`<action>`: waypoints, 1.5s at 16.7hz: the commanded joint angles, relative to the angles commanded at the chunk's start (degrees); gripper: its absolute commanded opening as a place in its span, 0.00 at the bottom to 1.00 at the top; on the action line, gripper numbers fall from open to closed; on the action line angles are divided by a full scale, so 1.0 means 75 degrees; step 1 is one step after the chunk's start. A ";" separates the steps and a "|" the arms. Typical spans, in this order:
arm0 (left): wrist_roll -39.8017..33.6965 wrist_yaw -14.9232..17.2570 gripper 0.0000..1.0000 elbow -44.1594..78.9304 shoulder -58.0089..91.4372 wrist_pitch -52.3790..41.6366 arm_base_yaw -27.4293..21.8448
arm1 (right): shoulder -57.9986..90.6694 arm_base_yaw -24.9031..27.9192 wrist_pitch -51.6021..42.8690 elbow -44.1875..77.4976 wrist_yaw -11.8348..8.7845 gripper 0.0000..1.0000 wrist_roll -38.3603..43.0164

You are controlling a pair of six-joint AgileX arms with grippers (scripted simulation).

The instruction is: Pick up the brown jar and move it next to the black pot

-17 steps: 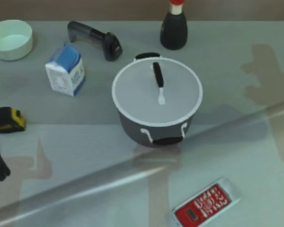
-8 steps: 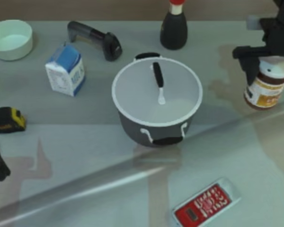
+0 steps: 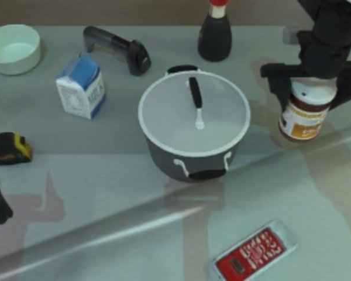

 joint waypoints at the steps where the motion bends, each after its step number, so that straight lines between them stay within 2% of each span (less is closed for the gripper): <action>1: 0.0000 0.0000 1.00 0.0000 0.0000 0.0000 0.0000 | -0.0034 -0.0037 -0.0016 -0.0012 -0.0009 0.00 0.0004; 9: 0.0000 0.0000 1.00 0.0000 0.0000 0.0000 0.0000 | 0.0167 0.0008 0.1335 -0.1144 0.0003 0.00 0.0020; 13: 0.0000 0.0000 1.00 0.0000 0.0000 0.0000 0.0000 | 0.0190 0.0015 0.1397 -0.1207 0.0002 0.00 0.0017; 25: 0.0000 0.0000 1.00 0.0000 0.0000 0.0000 0.0000 | 0.0190 0.0015 0.1397 -0.1207 0.0002 0.90 0.0017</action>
